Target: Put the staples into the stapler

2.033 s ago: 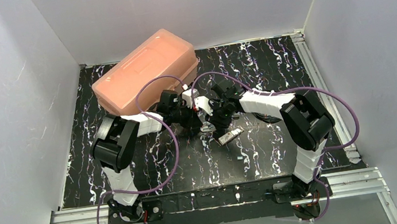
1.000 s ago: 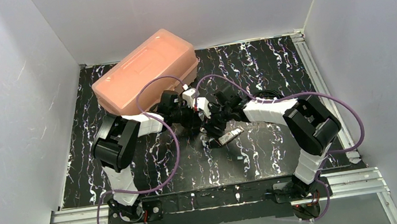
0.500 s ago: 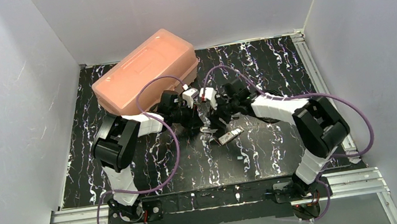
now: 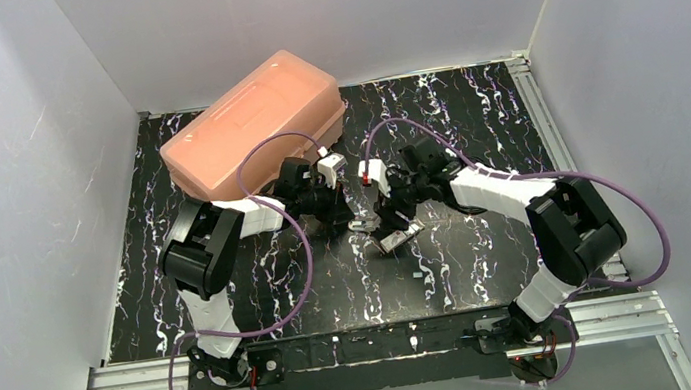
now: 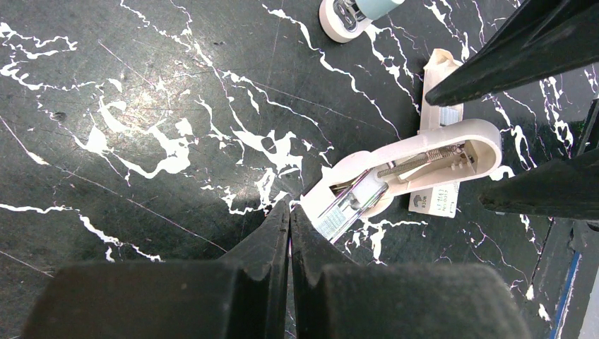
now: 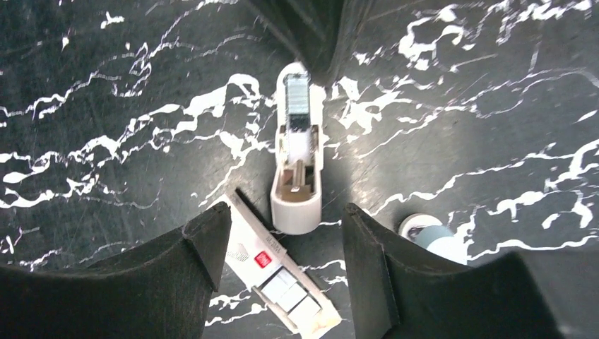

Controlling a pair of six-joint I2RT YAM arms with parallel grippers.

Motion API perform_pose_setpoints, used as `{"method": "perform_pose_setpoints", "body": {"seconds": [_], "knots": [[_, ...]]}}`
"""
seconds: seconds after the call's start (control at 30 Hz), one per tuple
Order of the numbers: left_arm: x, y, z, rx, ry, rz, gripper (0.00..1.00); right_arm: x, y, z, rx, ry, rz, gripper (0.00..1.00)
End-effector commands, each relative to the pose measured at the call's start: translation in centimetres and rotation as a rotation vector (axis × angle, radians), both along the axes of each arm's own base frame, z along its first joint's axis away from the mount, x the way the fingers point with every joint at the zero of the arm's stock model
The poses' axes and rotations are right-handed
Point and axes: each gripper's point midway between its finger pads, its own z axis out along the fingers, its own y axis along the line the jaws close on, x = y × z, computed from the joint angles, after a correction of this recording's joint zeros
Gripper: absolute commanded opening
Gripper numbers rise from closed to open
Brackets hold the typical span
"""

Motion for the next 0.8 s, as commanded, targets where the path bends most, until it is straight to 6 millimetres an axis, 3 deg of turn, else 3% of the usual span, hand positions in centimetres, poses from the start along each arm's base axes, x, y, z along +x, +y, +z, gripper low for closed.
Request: {"method": "perform_pose_setpoints", "body": {"seconds": [0.0,0.13,0.4,0.77], "knots": [[-3.1,0.7,-2.2,0.059,0.107,-0.036,0.0,-1.1,-0.6,-0.4,-0.011,0.017,0.031,0.66],[-3.1,0.7,-2.3,0.057,0.114,-0.036,0.0,-0.7,-0.6,-0.9,-0.019,0.019,0.016,0.62],[-3.2,0.7,-2.5,0.057,0.121,-0.037,0.0,0.0,0.5,-0.7,0.007,0.046,0.023,0.33],[-3.5,0.7,-2.8,0.058,0.14,-0.032,0.0,0.4,2.9,-0.1,0.067,0.061,0.025,0.28]]}}
